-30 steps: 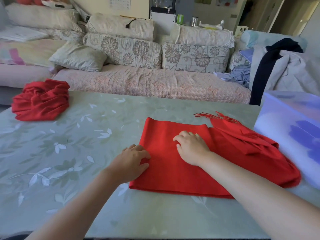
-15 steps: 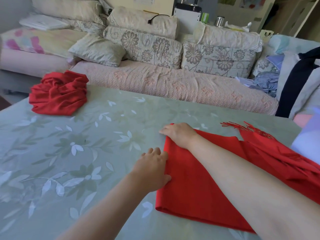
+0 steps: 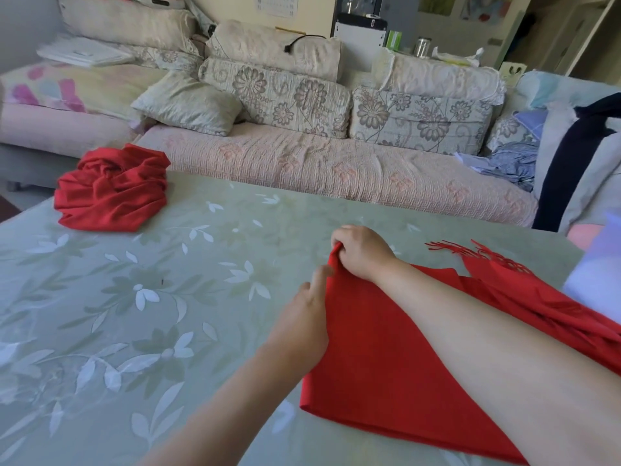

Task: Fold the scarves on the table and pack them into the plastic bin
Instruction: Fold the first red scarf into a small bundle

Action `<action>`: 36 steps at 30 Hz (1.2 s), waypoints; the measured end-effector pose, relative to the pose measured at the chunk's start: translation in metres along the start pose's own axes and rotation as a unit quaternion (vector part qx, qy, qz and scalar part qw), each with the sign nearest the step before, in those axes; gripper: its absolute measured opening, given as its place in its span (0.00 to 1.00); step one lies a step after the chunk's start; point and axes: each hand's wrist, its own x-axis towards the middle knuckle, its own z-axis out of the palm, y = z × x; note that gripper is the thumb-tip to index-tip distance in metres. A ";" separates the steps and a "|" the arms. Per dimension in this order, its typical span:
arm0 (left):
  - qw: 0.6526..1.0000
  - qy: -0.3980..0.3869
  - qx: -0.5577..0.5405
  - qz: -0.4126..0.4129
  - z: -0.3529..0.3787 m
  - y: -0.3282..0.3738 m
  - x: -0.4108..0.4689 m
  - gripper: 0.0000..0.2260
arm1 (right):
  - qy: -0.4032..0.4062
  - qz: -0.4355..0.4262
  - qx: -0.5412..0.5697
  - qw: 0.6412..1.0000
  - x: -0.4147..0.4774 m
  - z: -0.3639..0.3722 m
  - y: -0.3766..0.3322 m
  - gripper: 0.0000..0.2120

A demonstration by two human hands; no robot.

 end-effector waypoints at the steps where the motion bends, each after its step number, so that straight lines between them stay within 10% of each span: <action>1: 1.000 -0.004 0.011 0.014 -0.006 -0.003 0.001 0.29 | 0.002 -0.002 -0.002 1.000 0.004 0.000 -0.006 0.08; 16: 0.970 0.062 0.181 -0.148 -0.142 -0.162 -0.016 0.18 | -0.051 -0.074 0.017 0.996 0.123 0.080 -0.212 0.11; 21: 0.930 0.079 0.272 -0.234 -0.161 -0.189 -0.031 0.17 | -0.137 -0.084 0.002 0.987 0.136 0.101 -0.265 0.32; 36: 0.957 -0.106 0.236 -0.127 -0.084 -0.140 -0.016 0.33 | -0.060 0.019 -0.041 0.997 0.011 0.072 -0.138 0.26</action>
